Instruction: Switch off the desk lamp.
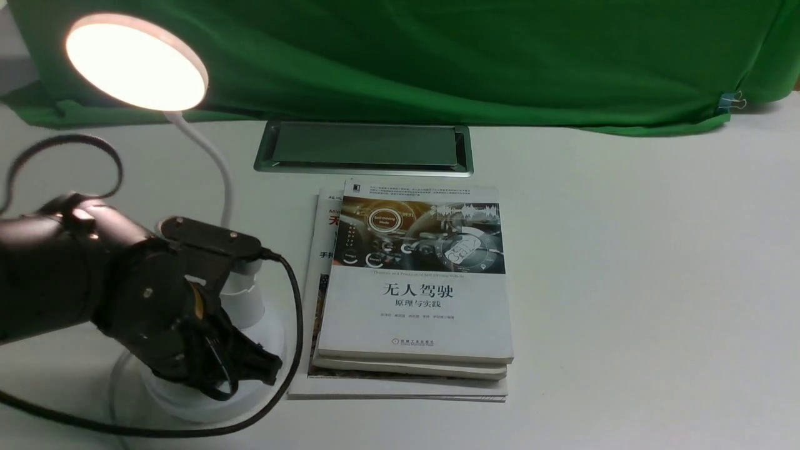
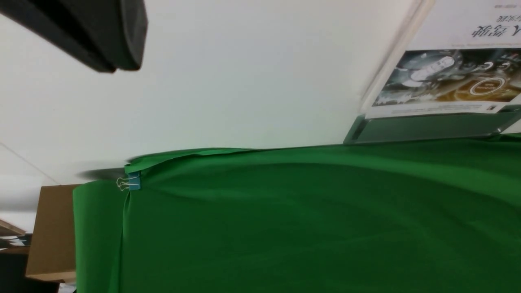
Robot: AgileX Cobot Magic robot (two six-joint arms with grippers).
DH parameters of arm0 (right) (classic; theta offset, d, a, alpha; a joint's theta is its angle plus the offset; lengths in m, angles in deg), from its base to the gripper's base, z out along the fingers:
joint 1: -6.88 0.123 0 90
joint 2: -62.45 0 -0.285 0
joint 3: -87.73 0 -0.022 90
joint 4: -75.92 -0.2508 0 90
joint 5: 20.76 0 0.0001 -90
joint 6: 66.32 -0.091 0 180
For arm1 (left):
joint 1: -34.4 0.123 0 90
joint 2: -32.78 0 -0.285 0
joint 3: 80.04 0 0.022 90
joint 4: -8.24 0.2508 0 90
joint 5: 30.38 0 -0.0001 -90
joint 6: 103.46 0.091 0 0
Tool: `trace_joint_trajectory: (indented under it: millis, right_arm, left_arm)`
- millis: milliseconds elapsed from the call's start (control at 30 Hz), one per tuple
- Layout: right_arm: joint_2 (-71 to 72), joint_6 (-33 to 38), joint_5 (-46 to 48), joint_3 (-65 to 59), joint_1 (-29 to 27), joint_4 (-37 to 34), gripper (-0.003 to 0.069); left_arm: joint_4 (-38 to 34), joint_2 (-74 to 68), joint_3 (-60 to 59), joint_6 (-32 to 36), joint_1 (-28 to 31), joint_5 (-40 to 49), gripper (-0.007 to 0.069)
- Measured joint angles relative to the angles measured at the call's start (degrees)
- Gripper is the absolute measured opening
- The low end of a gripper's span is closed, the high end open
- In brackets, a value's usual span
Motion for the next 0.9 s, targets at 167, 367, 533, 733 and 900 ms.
trace_joint_trajectory:
  millis: [167, 367, 533, 733, 900]
  right_arm:
    - [0.0, 0.0, 0.0, 0.0, 0.0, 0.0, 0.0036]
    - [0.0, 0.0, 0.0, 0.0, 0.0, 0.0, 0.0036]
    - [0.0, 0.0, 0.0, 0.0, 0.0, 0.0, 0.0036]
    - [0.0, 0.0, 0.0, 0.0, 0.0, 0.0, 0.0036]
    - [0.0, 0.0, 0.0, 0.0, 0.0, 0.0, 0.0036]
  left_arm:
    - [0.34, -1.45, 0.84, -0.01, -0.05, -0.76, 0.002]
    - [0.11, 2.93, -0.05, -0.46, -0.05, 1.95, 0.002]
    - [-0.12, 12.74, -0.24, -2.02, -0.05, 3.77, 0.002]
    - [-3.88, 30.88, -3.92, -2.3, -0.05, 1.58, 0.002]
    - [-4.83, 47.25, -11.82, -2.37, -0.05, -6.31, 0.002]
